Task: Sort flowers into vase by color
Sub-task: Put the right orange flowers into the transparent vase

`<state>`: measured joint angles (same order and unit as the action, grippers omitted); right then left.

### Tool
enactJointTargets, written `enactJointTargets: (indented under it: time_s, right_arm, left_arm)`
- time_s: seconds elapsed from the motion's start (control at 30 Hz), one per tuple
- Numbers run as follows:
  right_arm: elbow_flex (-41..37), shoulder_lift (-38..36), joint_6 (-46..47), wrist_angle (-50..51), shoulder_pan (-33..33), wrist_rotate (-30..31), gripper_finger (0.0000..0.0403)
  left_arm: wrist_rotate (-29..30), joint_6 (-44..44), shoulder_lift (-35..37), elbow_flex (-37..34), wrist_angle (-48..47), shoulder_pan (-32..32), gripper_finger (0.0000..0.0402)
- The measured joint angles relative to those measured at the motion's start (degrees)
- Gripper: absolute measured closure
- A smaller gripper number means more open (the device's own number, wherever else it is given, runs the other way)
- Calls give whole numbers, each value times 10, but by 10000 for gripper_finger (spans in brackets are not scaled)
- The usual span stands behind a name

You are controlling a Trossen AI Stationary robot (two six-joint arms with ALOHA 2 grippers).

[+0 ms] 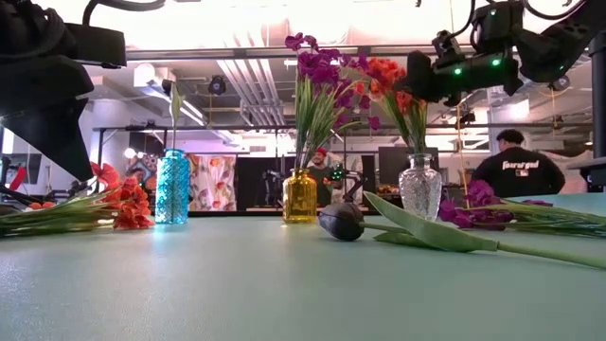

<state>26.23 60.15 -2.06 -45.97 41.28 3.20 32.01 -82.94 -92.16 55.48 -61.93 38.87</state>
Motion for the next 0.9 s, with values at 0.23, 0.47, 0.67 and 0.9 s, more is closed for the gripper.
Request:
enactJointTargets:
  time_s: [0.23,0.47,0.67,0.9]
  right_arm:
    - [1,-74,15,114,-3,-2,184]
    - [11,-158,54,237,-27,-4,148]
    - [48,-200,96,384,-37,-2,134]
    - [87,-202,145,530,-40,-2,138]
  left_arm:
    - [0,0,0,0,0,0,244]
    - [-8,0,0,0,0,0,244]
    - [-76,0,0,0,3,-1,244]
    - [-166,0,2,0,3,-1,244]
